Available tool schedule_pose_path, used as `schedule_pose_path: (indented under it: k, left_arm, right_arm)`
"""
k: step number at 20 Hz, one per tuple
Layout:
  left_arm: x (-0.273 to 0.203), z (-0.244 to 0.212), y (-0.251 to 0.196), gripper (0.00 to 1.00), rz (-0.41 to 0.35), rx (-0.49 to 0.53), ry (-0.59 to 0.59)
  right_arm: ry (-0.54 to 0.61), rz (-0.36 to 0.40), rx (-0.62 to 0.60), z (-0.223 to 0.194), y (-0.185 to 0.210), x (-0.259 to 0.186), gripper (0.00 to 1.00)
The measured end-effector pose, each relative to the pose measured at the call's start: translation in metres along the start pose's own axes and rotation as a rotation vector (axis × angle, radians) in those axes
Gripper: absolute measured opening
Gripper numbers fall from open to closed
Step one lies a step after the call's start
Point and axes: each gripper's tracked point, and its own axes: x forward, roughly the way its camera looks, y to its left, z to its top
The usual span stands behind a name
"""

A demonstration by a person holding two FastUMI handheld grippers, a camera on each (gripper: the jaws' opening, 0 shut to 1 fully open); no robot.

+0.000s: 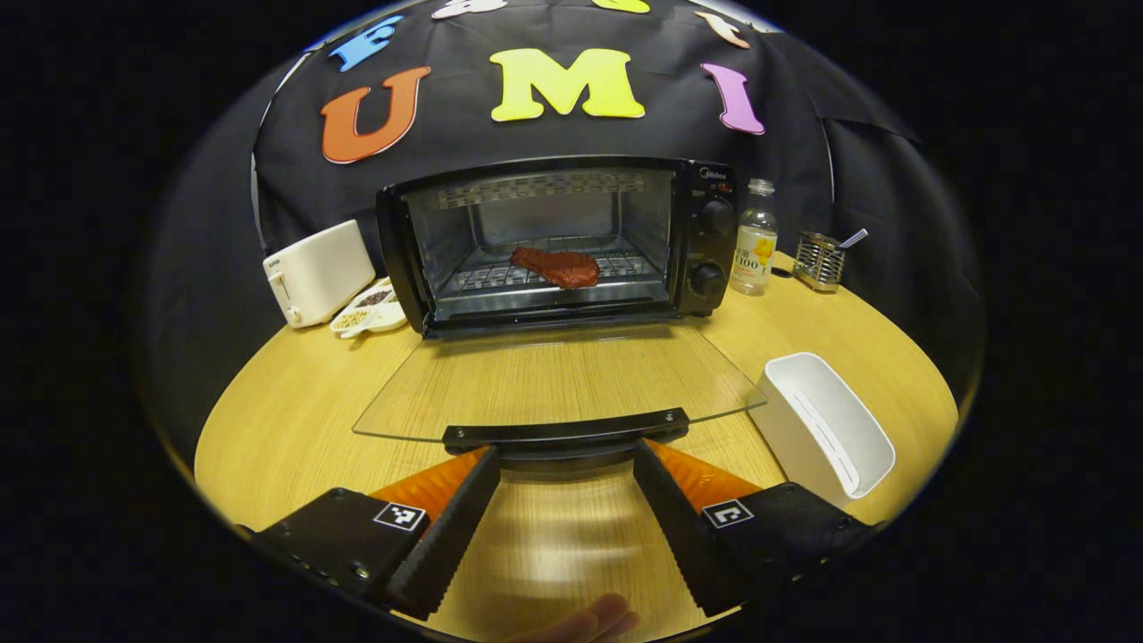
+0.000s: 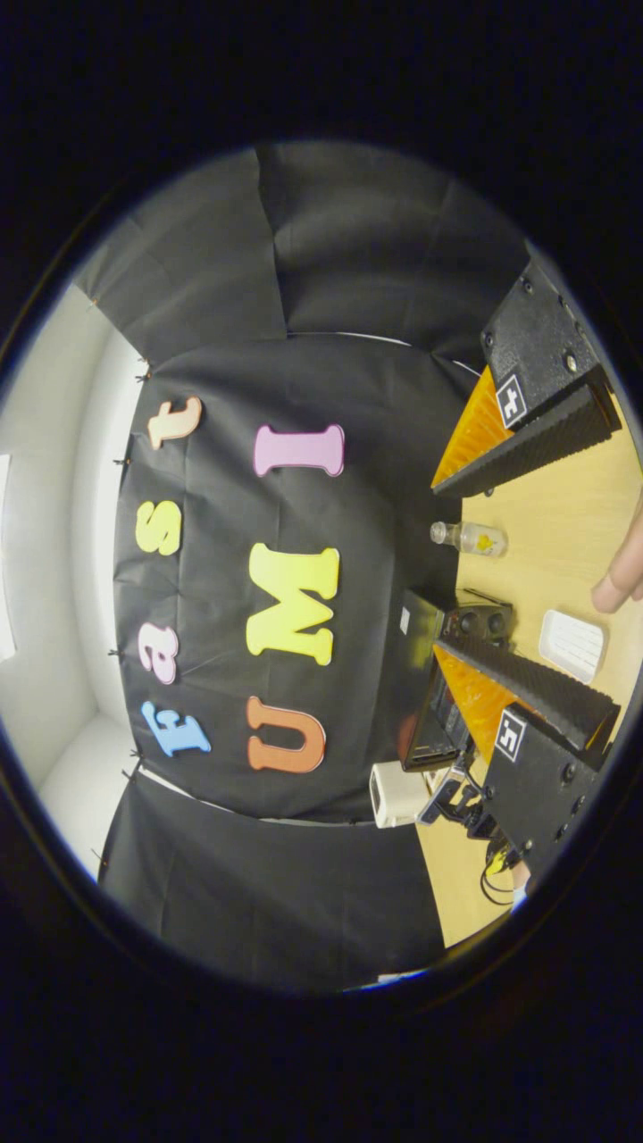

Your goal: Open the electric oven with the left hand, put the food in, and close the electric oven.

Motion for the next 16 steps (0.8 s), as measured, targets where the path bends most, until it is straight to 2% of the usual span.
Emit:
schedule_pose_path:
  k: [9,16]
  left_arm:
    - [-0.005,0.011,-0.001,0.96,0.001,-0.026,0.004]
    - [-0.018,0.062,0.005,0.96,0.009,-0.024,-0.106]
  right_arm:
    - [0.002,-0.018,0.004,-0.006,-0.011,-0.001,0.99]
    - [-0.018,-0.037,-0.002,-0.004,-0.017,-0.005,0.99]
